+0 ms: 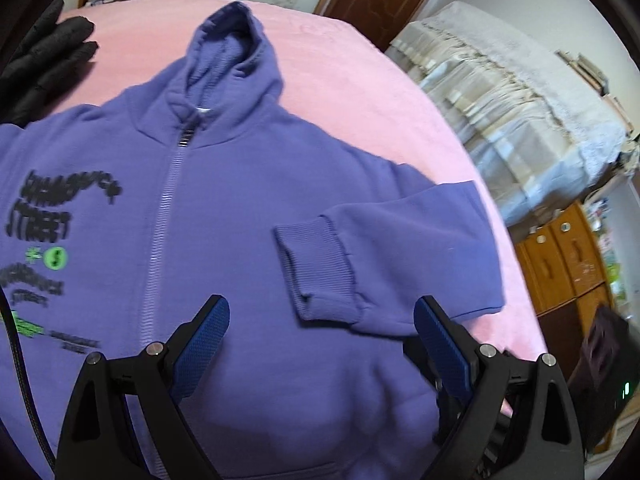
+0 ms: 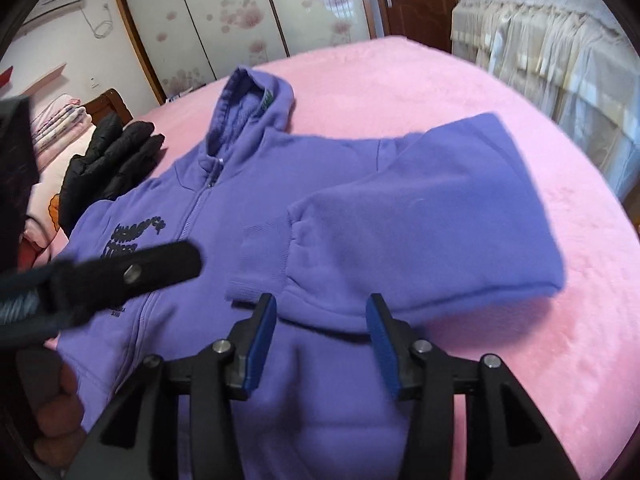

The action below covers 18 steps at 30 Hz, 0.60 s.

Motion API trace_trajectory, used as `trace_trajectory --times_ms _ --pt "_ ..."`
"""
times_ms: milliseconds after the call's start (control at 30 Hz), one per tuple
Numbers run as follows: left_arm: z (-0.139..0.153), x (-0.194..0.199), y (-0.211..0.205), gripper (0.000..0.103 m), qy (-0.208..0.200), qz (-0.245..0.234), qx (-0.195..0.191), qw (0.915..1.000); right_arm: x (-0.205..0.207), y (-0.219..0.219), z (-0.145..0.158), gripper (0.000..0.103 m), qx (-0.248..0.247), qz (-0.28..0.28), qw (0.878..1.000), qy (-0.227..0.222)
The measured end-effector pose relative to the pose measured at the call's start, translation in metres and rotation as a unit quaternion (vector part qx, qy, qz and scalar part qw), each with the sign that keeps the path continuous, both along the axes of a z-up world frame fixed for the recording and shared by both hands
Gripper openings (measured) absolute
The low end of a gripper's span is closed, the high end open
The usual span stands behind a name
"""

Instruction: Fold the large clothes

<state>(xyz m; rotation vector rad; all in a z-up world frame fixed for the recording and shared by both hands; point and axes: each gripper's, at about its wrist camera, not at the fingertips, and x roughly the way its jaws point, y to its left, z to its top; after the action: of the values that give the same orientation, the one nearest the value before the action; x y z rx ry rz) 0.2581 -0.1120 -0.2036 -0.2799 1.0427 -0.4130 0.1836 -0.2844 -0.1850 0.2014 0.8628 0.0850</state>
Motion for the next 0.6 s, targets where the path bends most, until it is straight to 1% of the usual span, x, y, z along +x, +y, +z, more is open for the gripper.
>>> trace_trajectory --times_ms 100,133,167,200,267,333,433,500,533,600 --pt "-0.009 0.003 -0.002 0.093 0.015 -0.002 -0.029 0.9995 -0.019 -0.003 0.005 0.047 -0.004 -0.021 1.000 -0.021" --pt "-0.012 0.004 -0.001 0.089 0.023 -0.002 -0.040 0.9990 -0.025 -0.002 0.005 0.047 -0.008 -0.028 0.999 -0.027" --pt "-0.018 0.005 0.000 0.082 0.034 -0.002 -0.056 0.9979 -0.030 -0.003 0.006 0.047 -0.010 -0.033 0.999 -0.032" --pt "-0.023 0.007 0.000 0.079 0.043 -0.003 -0.068 0.9967 -0.036 -0.004 0.006 0.047 -0.011 -0.038 0.999 -0.035" --pt "-0.035 0.011 0.000 0.068 0.065 -0.001 -0.097 0.9932 -0.045 -0.008 0.003 0.047 -0.006 -0.045 0.998 -0.034" --pt "-0.045 0.015 -0.002 0.065 0.078 0.006 -0.108 0.9911 -0.047 -0.010 0.000 0.047 0.003 -0.048 0.998 -0.028" --pt "-0.059 0.021 -0.006 0.064 0.096 0.014 -0.128 0.9871 -0.049 -0.017 -0.005 0.047 0.017 -0.059 0.998 -0.017" --pt "-0.068 0.027 -0.010 0.061 0.104 0.018 -0.142 0.9842 -0.050 -0.022 -0.007 0.046 0.023 -0.067 0.997 -0.014" --pt "-0.071 0.030 -0.013 0.056 0.109 0.020 -0.148 0.9828 -0.051 -0.023 -0.008 0.044 0.023 -0.071 0.997 -0.013" --pt "-0.080 0.037 -0.020 0.034 0.127 0.023 -0.162 0.9784 -0.052 -0.026 -0.010 0.040 0.025 -0.075 0.997 -0.011"
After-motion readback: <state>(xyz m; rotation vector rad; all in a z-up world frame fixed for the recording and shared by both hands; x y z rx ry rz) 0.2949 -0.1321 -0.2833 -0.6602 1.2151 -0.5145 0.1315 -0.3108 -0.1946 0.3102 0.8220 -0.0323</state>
